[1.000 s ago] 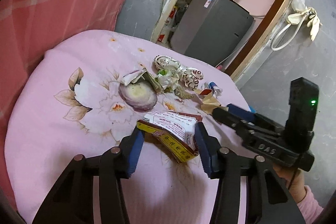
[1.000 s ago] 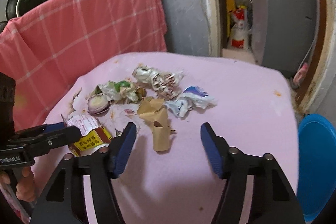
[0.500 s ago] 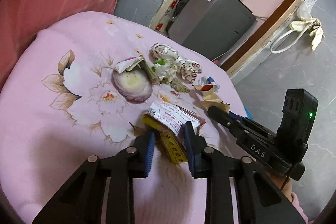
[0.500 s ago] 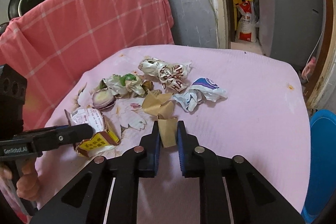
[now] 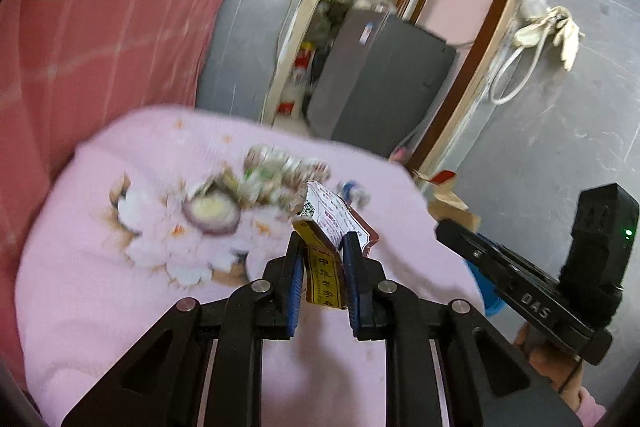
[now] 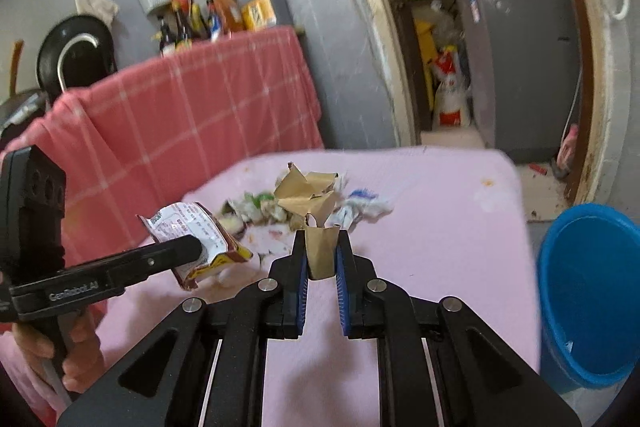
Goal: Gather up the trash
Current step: 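Carry both items over the blue basin and open both tools, then move both tools back over the remaining trash on the sheet, then grasp the onion slice with the left tool while the right tool grasps the white wrapper, then carry the onion slice and white wrapper over the blue basin and open both tools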
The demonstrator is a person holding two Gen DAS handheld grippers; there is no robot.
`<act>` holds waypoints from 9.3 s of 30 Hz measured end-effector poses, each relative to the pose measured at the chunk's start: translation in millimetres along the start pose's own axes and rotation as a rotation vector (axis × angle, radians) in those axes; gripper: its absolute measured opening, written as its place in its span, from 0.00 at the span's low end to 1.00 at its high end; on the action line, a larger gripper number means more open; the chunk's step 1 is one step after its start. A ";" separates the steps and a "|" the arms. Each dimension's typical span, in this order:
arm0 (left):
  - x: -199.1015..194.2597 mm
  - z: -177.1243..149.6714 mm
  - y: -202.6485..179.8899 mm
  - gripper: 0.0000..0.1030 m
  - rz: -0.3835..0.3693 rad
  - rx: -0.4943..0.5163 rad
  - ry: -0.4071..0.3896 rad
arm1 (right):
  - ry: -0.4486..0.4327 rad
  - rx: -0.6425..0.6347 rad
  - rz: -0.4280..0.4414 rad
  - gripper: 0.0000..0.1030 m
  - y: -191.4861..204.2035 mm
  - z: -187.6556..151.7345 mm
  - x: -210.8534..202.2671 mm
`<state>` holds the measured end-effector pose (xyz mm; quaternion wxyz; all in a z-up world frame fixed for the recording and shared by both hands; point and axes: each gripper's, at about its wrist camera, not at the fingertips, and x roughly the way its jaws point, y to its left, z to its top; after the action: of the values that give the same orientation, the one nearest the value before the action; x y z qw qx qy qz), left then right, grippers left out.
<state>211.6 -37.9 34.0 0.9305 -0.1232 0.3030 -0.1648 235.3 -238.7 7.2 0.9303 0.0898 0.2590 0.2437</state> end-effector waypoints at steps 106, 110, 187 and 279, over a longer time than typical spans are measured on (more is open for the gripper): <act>-39.7 25.6 -41.3 0.98 0.182 0.072 -0.313 | -0.367 -0.069 -0.276 1.00 9.9 31.8 -125.7; -56.4 23.1 -18.7 0.98 0.239 0.058 -0.326 | -0.369 -0.086 -0.248 1.00 28.8 33.0 -114.0; 104.5 7.6 64.1 0.35 0.209 0.181 0.231 | 0.352 -0.020 -0.039 0.19 -23.9 23.2 130.7; 236.1 -6.0 -235.2 0.36 -0.235 0.227 0.193 | -0.142 0.249 -0.470 0.34 -232.7 -26.3 -123.9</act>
<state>333.4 -344.0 -16.9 0.8794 -0.0354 0.3540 -0.3163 223.6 -500.9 -29.1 0.9590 0.1579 0.2346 -0.0197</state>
